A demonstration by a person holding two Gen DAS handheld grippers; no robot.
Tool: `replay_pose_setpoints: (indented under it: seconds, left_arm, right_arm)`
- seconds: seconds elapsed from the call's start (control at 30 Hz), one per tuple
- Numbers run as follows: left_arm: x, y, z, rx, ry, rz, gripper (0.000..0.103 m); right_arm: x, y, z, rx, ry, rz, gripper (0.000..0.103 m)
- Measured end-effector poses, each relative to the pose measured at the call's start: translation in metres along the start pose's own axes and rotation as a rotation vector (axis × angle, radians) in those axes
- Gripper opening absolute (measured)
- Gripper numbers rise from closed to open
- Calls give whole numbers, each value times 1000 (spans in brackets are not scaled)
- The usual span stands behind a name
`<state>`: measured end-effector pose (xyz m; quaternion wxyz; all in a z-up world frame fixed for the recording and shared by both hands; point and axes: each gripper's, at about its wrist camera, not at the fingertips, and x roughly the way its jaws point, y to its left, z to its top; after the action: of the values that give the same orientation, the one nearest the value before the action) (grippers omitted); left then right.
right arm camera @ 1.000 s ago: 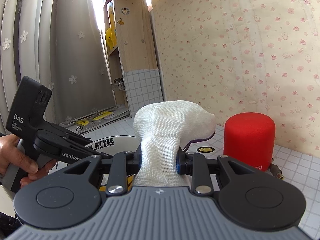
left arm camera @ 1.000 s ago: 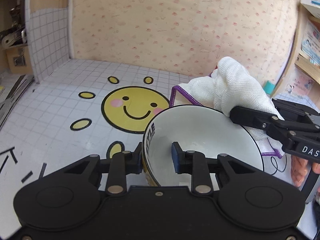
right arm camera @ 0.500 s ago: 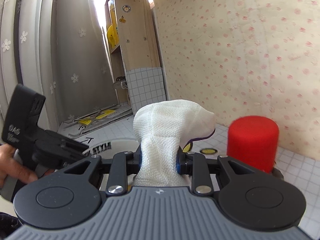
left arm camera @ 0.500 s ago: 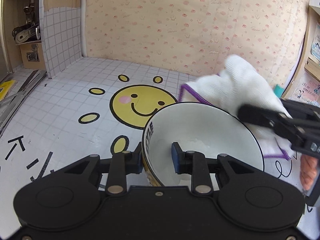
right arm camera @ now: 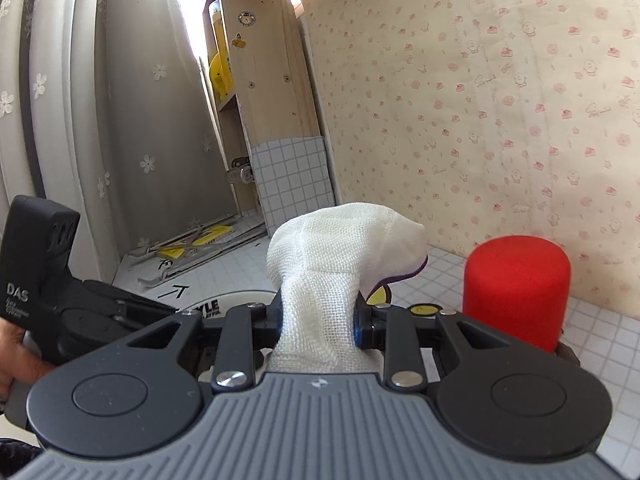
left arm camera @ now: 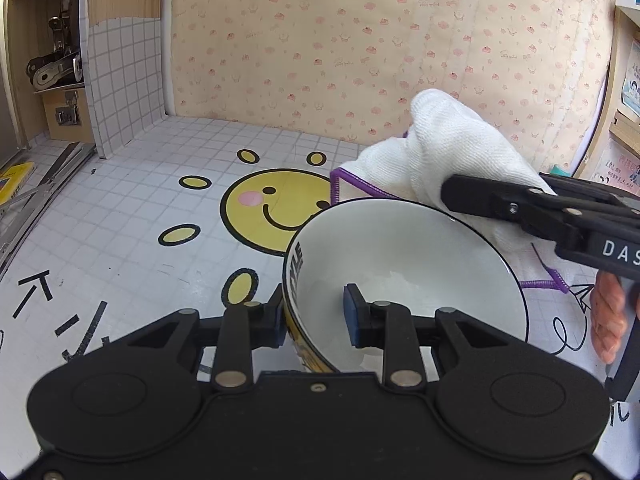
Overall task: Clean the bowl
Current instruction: 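Wipe the cloth along the bowl's outer wall with the right gripper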
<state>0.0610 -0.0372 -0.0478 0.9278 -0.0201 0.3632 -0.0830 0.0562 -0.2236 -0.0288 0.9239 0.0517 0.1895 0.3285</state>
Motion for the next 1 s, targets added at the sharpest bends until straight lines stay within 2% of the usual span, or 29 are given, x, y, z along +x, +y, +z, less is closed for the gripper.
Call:
replay_pose_setpoints:
  seconds: [0.27,0.53,0.7,0.87,1.0]
  left_arm:
    - [0,-3,-1,18,-11,-1,31]
    - [-4,-1,3,63,-17,-13,31]
    - [-1,2,15,134,-28,-42,33]
    - [6,6,21,176,-3,-118,36]
    - [7,12,21,164,-1,-162,33]
  right_arm:
    - [-29,2,-17,-9,-13,-4,31]
    - [-25,1,-20,11,-29,-15,31]
    - [-25,2,-21,11,-31,-15,32]
    - [-24,-2,-20,5,-28,-6,32]
    - [-23,-1,-22,10,-32,-9,33]
